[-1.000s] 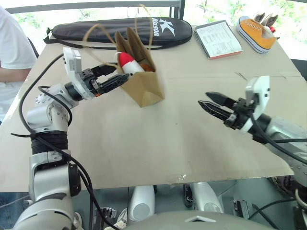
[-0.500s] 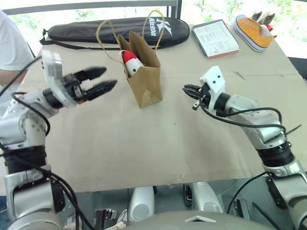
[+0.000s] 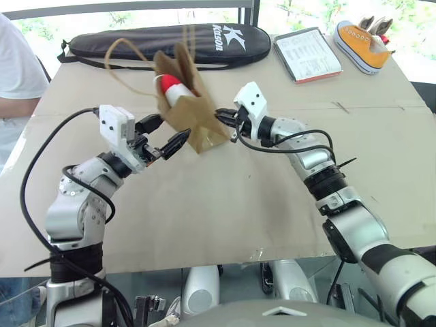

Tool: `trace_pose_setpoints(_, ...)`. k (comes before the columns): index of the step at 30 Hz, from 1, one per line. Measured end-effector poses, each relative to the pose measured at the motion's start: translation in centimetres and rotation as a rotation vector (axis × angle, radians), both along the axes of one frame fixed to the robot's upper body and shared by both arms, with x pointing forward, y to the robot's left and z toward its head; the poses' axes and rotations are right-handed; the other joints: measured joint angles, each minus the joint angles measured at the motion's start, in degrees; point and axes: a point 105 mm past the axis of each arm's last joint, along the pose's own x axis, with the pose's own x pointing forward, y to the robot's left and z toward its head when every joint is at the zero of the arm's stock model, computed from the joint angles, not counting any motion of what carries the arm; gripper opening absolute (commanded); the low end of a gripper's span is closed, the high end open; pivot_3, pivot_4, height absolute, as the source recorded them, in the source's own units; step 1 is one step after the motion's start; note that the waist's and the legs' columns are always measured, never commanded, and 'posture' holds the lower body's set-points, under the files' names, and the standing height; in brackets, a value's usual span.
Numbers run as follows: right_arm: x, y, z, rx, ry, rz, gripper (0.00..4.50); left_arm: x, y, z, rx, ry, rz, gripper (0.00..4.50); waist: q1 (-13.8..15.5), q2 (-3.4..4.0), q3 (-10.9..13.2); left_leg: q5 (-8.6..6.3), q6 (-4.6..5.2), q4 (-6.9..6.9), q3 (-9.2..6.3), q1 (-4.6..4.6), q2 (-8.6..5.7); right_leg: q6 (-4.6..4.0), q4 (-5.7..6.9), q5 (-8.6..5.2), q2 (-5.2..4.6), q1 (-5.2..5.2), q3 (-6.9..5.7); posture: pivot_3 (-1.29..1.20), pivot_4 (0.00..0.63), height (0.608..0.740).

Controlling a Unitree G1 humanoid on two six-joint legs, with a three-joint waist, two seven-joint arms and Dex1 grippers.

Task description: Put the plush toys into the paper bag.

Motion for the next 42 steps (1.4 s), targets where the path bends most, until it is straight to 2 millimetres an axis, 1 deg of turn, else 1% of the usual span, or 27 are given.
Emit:
trace_pose_setpoints(2, -1.2, 1.5, 0.0, 0.01, 0.001, 0.074, 0.05, -0.2, 0.2, -0.3, 0.014, 0.0, 0.03, 4.5, 0.03, 0.02, 0.01, 0.0, 0.0, -0.06, -0.03, 0.03, 0.01, 0.0, 0.05, 0.0, 0.01, -0.01, -0.04, 0.0, 0.15, 0.74)
trace_pose_setpoints(4, -1.8, 2.2, 0.2, 0.022, 0.001, 0.109, 0.05, -0.5, 0.4, -0.3, 0.005, -0.006, 0.062, 4.5, 0.58, 0.03, 0.02, 0.01, -0.02, -0.03, -0.08, 0.02, -0.02, -0.01, 0.06, 0.0, -0.05, 0.01, -0.11, 0.0, 0.15, 0.74)
trace_pose_setpoints(7, -1.9, 2.2, 0.0, 0.022, 0.002, 0.11, 0.05, -0.6, 0.2, -0.3, -0.021, -0.01, 0.078, 4.5, 0.8, 0.03, 0.02, 0.01, -0.02, 0.07, -0.03, -0.01, -0.11, 0.0, 0.04, 0.0, -0.18, 0.03, -0.09, 0.0, 0.15, 0.74)
trace_pose_setpoints(10, -2.5, 2.3, -0.6, 0.029, 0.015, 0.122, 0.05, -0.5, -0.5, 0.3, -0.064, -0.029, 0.108, 4.5, 0.75, 0.01, 0.01, 0.01, -0.02, 0.09, 0.01, -0.02, -0.14, 0.01, 0.02, 0.0, -0.22, 0.04, -0.06, 0.0, 0.15, 0.74)
trace_pose_setpoints(14, -2.4, 2.2, -1.1, 0.018, 0.031, 0.107, 0.05, 0.3, -0.8, 1.2, -0.051, -0.059, 0.145, 4.5, 0.6, 0.02, 0.01, 0.01, -0.02, 0.08, -0.01, -0.01, -0.13, 0.01, 0.05, 0.0, -0.17, 0.03, -0.07, 0.0, 0.15, 0.74)
trace_pose_setpoints(17, -2.2, 2.0, -1.1, 0.017, 0.029, 0.093, 0.05, 1.2, -1.6, 1.6, -0.064, -0.071, 0.168, 4.5, 0.58, 0.02, 0.01, 0.01, -0.02, 0.08, -0.02, -0.01, -0.13, 0.01, 0.05, 0.01, -0.15, 0.03, -0.07, 0.0, 0.15, 0.74)
trace_pose_setpoints(19, -2.1, 1.9, -1.2, 0.015, 0.029, 0.082, 0.05, 1.7, -2.2, 1.6, -0.069, -0.066, 0.181, 4.5, 0.53, 0.02, 0.01, 0.01, -0.02, 0.08, -0.02, 0.0, -0.12, 0.02, 0.06, 0.01, -0.14, 0.03, -0.07, 0.0, 0.15, 0.74)
trace_pose_setpoints(21, -2.0, 1.9, -1.3, 0.013, 0.029, 0.069, 0.05, 2.0, -2.7, 1.1, -0.056, -0.05, 0.19, 4.5, 0.37, 0.01, 0.0, 0.01, -0.02, 0.08, -0.02, 0.01, -0.12, 0.02, 0.07, 0.01, -0.12, 0.03, -0.06, 0.0, 0.15, 0.74)
trace_pose_setpoints(22, -2.2, 1.4, -1.3, 0.019, 0.026, 0.067, 0.05, 2.1, -3.3, 0.8, -0.076, -0.038, 0.175, 4.5, 0.38, 0.01, 0.0, 0.01, -0.02, 0.07, -0.03, 0.01, -0.11, 0.02, 0.08, 0.01, -0.12, 0.03, -0.06, 0.0, 0.15, 0.74)
trace_pose_setpoints(23, -2.4, 1.3, -1.3, 0.023, 0.028, 0.069, 0.05, 2.1, -3.4, 0.7, -0.081, -0.035, 0.17, 4.5, 0.37, 0.0, 0.0, 0.01, -0.02, 0.06, -0.04, 0.01, -0.1, 0.02, 0.07, 0.01, -0.11, 0.03, -0.06, 0.0, 0.15, 0.74)
trace_pose_setpoints(26, -4.1, 0.3, -1.2, 0.056, 0.073, 0.124, 0.05, 1.6, -3.9, 0.5, -0.1, -0.026, 0.121, 4.5, 0.39, 0.01, 0.0, 0.01, -0.02, 0.04, -0.06, 0.01, -0.09, 0.01, 0.07, 0.01, -0.11, 0.03, -0.07, 0.0, 0.15, 0.74)
trace_pose_setpoints(28, -5.3, -0.8, -0.5, 0.077, 0.107, 0.161, 0.05, 1.0, -3.3, 0.6, -0.088, -0.028, 0.081, 4.5, 0.29, 0.01, 0.0, 0.01, -0.02, 0.04, -0.06, 0.04, -0.08, 0.01, 0.11, 0.01, -0.1, 0.02, -0.07, 0.0, 0.15, 0.74)
trace_pose_setpoints(29, -5.6, -1.1, -0.2, 0.083, 0.11, 0.163, 0.05, 0.9, -3.0, 0.7, -0.088, -0.027, 0.07, 4.5, 0.22, 0.01, 0.0, 0.01, -0.02, 0.04, -0.05, 0.06, -0.07, 0.01, 0.13, 0.0, -0.1, 0.02, -0.07, 0.0, 0.15, 0.74)
trace_pose_setpoints(32, -6.6, -3.1, 1.7, 0.118, 0.11, 0.171, 0.05, 0.2, -2.2, 0.8, -0.073, -0.023, 0.027, 4.5, 0.4, 0.01, 0.0, 0.01, -0.02, 0.05, -0.07, 0.11, -0.08, 0.0, 0.16, -0.01, -0.09, 0.06, -0.08, 0.0, 0.15, 0.74)
trace_pose_setpoints(34, -7.0, -4.0, 2.1, 0.124, 0.117, 0.168, 0.05, -0.1, -1.9, 0.9, -0.077, -0.021, 0.013, 4.5, 0.48, 0.0, 0.0, 0.01, -0.02, 0.08, -0.07, 0.12, -0.08, 0.0, 0.13, -0.01, -0.1, 0.1, -0.09, 0.0, 0.15, 0.74)
trace_pose_setpoints(36, -7.2, -4.7, 2.1, 0.112, 0.112, 0.134, 0.05, -0.3, -2.1, 0.6, -0.079, -0.007, -0.007, 4.5, 0.48, 0.01, 0.0, 0.01, -0.02, 0.08, -0.06, 0.16, -0.08, 0.0, 0.08, -0.01, -0.1, 0.17, -0.08, 0.0, 0.15, 0.74)
trace_pose_setpoints(37, -7.0, -5.0, 2.2, 0.107, 0.105, 0.106, 0.05, -0.4, -2.2, 0.3, -0.079, 0.003, -0.012, 4.5, 0.45, 0.01, 0.0, 0.01, -0.02, 0.08, -0.06, 0.15, -0.08, 0.0, 0.06, -0.01, -0.1, 0.17, -0.08, 0.0, 0.15, 0.74)
trace_pose_setpoints(40, -5.2, -6.5, 2.2, 0.069, 0.052, -0.066, 0.05, -0.3, -3.2, -0.5, -0.071, 0.023, -0.02, 4.5, 0.64, 0.0, 0.0, 0.01, -0.02, 0.1, -0.07, 0.16, -0.1, 0.0, 0.06, -0.01, -0.1, 0.19, -0.08, 0.0, 0.15, 0.74)
trace_pose_setpoints(41, -3.5, -7.9, 1.8, 0.016, 0.005, -0.201, 0.05, -0.1, -3.9, -1.1, -0.041, 0.027, -0.01, 4.5, 0.65, 0.0, -0.01, 0.01, -0.02, 0.1, -0.04, 0.16, -0.11, 0.0, 0.03, -0.01, -0.1, 0.19, -0.06, 0.0, 0.15, 0.74)
trace_pose_setpoints(42, -3.1, -8.3, 1.6, 0.002, -0.004, -0.234, 0.05, -0.1, -4.0, -1.1, -0.035, 0.026, -0.006, 4.5, 0.59, 0.0, -0.01, 0.01, -0.02, 0.1, -0.03, 0.16, -0.11, 0.0, 0.03, -0.01, -0.1, 0.19, -0.05, 0.0, 0.15, 0.74)
